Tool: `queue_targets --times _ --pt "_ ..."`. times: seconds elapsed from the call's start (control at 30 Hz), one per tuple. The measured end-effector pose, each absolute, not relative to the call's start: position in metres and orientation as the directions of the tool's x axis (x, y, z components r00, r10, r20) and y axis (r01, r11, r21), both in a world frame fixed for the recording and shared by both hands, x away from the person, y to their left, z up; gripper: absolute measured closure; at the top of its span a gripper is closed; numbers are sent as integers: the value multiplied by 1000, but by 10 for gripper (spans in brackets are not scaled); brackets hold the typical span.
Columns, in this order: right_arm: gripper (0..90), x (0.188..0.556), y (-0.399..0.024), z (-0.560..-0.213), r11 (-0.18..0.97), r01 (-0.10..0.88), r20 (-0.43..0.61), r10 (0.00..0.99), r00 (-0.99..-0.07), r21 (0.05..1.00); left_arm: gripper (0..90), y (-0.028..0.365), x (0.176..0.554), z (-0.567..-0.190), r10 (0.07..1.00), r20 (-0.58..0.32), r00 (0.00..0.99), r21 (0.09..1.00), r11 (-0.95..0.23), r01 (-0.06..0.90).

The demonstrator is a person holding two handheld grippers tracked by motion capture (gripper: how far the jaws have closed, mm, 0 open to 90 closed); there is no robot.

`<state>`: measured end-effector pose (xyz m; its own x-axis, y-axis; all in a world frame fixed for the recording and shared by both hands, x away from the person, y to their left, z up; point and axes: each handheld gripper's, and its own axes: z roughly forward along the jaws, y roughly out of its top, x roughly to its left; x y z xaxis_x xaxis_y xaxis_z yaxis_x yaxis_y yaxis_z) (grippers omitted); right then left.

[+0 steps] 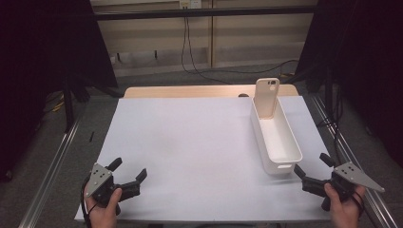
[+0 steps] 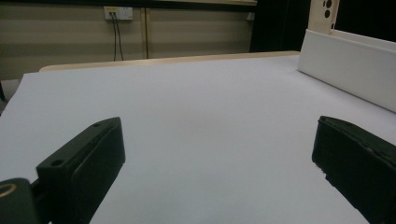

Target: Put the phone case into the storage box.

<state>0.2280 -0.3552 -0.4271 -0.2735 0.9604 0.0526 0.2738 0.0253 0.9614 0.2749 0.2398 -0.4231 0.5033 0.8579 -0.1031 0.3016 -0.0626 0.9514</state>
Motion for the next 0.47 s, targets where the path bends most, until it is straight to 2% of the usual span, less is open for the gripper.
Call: queue_targets --times 0.47 --pt "4 223 -358 -435 -8 252 76 962 -262 968 28 232 281 -424 849 -98 519 949 -77 306"
